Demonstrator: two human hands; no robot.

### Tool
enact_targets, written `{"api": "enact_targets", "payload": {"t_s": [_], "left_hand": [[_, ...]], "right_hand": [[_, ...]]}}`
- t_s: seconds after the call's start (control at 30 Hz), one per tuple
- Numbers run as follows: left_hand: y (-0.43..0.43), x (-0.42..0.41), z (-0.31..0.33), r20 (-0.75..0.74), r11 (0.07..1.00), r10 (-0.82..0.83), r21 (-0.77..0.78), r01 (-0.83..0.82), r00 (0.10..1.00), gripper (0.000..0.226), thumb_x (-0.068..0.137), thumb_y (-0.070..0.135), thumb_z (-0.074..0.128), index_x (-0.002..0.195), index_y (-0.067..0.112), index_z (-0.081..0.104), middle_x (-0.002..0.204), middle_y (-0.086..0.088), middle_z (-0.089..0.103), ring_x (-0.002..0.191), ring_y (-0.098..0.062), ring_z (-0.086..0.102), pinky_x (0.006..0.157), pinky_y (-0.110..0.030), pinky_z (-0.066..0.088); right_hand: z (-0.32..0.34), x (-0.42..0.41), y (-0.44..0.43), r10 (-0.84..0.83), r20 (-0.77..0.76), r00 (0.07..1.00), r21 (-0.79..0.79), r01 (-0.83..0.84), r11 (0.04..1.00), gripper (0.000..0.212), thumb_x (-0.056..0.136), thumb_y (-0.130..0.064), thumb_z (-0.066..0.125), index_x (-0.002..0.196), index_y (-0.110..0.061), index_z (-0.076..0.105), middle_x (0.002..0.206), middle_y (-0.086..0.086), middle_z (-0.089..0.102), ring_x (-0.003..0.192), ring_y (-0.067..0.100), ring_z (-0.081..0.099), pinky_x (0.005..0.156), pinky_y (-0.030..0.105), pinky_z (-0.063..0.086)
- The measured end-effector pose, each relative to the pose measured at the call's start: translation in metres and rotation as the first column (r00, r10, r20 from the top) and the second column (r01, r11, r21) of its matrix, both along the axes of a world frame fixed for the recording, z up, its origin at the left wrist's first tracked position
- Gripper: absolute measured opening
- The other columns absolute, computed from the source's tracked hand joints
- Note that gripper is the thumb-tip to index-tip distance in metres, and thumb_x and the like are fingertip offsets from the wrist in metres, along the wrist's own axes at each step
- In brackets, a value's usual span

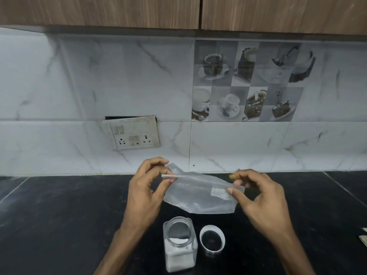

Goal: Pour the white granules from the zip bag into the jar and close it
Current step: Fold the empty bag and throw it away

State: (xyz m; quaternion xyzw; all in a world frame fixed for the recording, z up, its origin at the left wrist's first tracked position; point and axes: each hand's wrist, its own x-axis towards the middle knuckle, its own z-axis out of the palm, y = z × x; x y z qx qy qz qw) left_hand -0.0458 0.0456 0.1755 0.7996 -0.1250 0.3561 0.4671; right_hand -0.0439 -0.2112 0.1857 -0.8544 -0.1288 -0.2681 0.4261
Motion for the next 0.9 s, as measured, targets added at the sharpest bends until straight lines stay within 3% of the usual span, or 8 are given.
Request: {"api": "enact_targets", "payload": {"t_s": [0.1,0.17,0.27,0.33,0.4,0.5,0.63,0.9], "left_hand": [[-0.003,0.001,-0.001,-0.042,0.995,-0.089,0.039,0.091,0.995,0.022,0.084,0.007,0.074,0.092,0.027,0.071,0.102,0.015,0.073,0.100,-0.001,0.068,0.086,-0.013,0.053],[-0.007,0.003,-0.001,-0.049,0.992,-0.105,0.072,0.108,0.993,0.016,0.085,0.010,0.077,0.093,0.023,0.074,0.096,0.015,0.074,0.096,-0.004,0.069,0.085,-0.020,0.055],[-0.010,0.004,0.003,-0.024,0.994,-0.094,0.045,0.095,0.995,0.020,0.083,0.032,0.074,0.097,0.019,0.073,0.098,0.011,0.074,0.098,-0.006,0.069,0.088,-0.029,0.055],[-0.009,0.005,0.003,-0.077,0.998,-0.049,-0.055,0.045,0.996,0.052,0.079,0.050,0.069,0.123,0.021,0.064,0.121,0.011,0.069,0.117,-0.003,0.062,0.098,-0.025,0.050],[-0.008,0.004,0.000,-0.219,0.967,-0.091,-0.250,0.035,0.972,0.090,0.071,0.061,0.070,0.148,0.030,0.038,0.145,0.015,0.052,0.135,0.000,0.047,0.109,-0.025,0.040],[-0.011,0.000,-0.011,-0.378,0.817,-0.398,-0.561,0.135,0.835,0.126,0.051,0.068,0.083,0.156,0.033,0.022,0.149,0.008,0.049,0.133,-0.011,0.054,0.105,-0.037,0.049],[-0.013,-0.001,-0.022,-0.311,0.643,-0.639,-0.719,0.266,0.704,0.075,0.074,0.019,0.088,0.139,0.014,0.051,0.122,-0.010,0.074,0.108,-0.029,0.073,0.081,-0.035,0.062],[-0.001,0.002,-0.024,-0.357,0.727,-0.516,-0.663,0.179,0.779,0.035,0.083,-0.011,0.071,0.114,0.006,0.068,0.107,-0.008,0.077,0.089,-0.020,0.077,0.071,-0.027,0.062]], "right_hand": [[0.012,-0.002,0.008,0.019,-0.001,1.000,-0.371,-0.018,0.929,0.055,0.071,-0.046,0.084,0.121,-0.040,0.063,0.121,-0.028,0.055,0.116,-0.003,0.047,0.105,0.032,0.031],[0.017,0.000,0.019,0.076,-0.074,0.994,-0.481,-0.103,0.871,0.051,0.078,-0.051,0.076,0.126,-0.041,0.060,0.136,-0.027,0.047,0.126,-0.004,0.040,0.112,0.032,0.026],[0.018,0.006,0.034,0.094,-0.097,0.991,-0.516,-0.131,0.847,0.014,0.089,-0.043,0.065,0.100,-0.033,0.068,0.097,-0.020,0.070,0.092,0.005,0.064,0.087,0.032,0.050],[0.014,0.010,0.038,0.083,-0.139,0.987,-0.340,-0.127,0.932,0.016,0.091,-0.037,0.065,0.082,-0.025,0.066,0.070,-0.009,0.067,0.068,0.011,0.062,0.065,0.031,0.049],[0.007,0.013,0.043,0.160,-0.210,0.965,0.073,-0.147,0.986,0.016,0.091,-0.027,0.070,0.076,-0.021,0.071,0.069,-0.006,0.072,0.066,0.010,0.068,0.062,0.028,0.050],[-0.002,0.009,0.057,0.410,-0.311,0.857,0.612,-0.149,0.777,0.009,0.088,-0.020,0.074,0.092,-0.013,0.078,0.091,0.008,0.080,0.086,0.026,0.077,0.074,0.039,0.061],[-0.016,0.008,0.069,0.546,-0.372,0.750,0.766,-0.085,0.638,0.022,0.082,-0.023,0.075,0.097,-0.006,0.076,0.099,0.019,0.077,0.091,0.036,0.076,0.075,0.043,0.061],[-0.023,0.014,0.052,0.650,-0.299,0.698,0.801,-0.187,0.569,0.030,0.084,-0.009,0.071,0.114,-0.008,0.072,0.110,0.020,0.075,0.099,0.036,0.074,0.077,0.042,0.061]]}}
